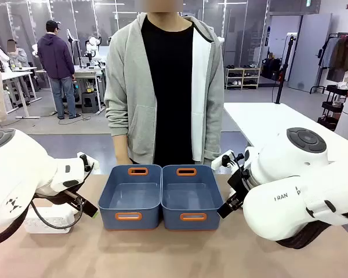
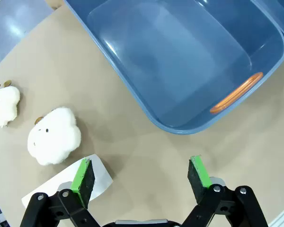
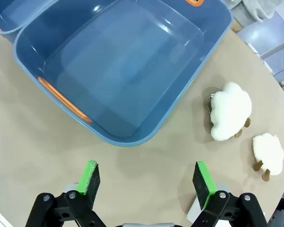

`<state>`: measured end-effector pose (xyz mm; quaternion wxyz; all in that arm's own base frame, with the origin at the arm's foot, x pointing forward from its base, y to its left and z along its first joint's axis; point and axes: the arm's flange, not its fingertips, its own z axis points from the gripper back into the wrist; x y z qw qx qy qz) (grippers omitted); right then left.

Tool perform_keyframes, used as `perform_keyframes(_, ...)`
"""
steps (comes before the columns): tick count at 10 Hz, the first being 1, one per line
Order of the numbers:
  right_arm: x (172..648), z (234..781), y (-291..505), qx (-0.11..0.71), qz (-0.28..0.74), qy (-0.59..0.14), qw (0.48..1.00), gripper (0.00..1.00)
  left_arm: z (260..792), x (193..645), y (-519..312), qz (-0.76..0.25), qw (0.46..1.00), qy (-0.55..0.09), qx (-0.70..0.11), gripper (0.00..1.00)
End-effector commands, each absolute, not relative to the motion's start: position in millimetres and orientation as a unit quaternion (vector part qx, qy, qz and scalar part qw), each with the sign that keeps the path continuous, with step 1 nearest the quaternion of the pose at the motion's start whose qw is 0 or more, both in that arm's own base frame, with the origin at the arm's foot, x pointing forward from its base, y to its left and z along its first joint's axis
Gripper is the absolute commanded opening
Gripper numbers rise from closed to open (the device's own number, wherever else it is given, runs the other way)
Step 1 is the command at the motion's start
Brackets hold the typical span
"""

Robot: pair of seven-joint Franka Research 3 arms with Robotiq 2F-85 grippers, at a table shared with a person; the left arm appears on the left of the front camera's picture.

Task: Sort the digital clocks into the basket.
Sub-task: Pick up the Digital clock from the table and place it into the empty Plastic storage basket.

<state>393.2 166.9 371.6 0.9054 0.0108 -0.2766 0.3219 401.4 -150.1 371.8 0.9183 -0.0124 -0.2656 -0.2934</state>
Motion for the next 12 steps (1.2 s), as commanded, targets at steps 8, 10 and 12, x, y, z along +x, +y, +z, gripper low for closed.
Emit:
perform_keyframes(8,393,372,167,0.011,0.322,-0.277,0.905,1.0,372,401,-150,-0.294,0.918,-0.266,-0.012,1.0)
perform_keyframes(10,395,404,169,0.034,0.327,-0.274,0.904,1.0,405,411,-159,-0.317,0.893,-0.316,-0.047,1.0)
perform_keyframes(12,405,446,162,0.122,0.306,-0.238,0.914,1.0,445,418,-145,-0.297,0.896,-0.324,-0.065,1.0)
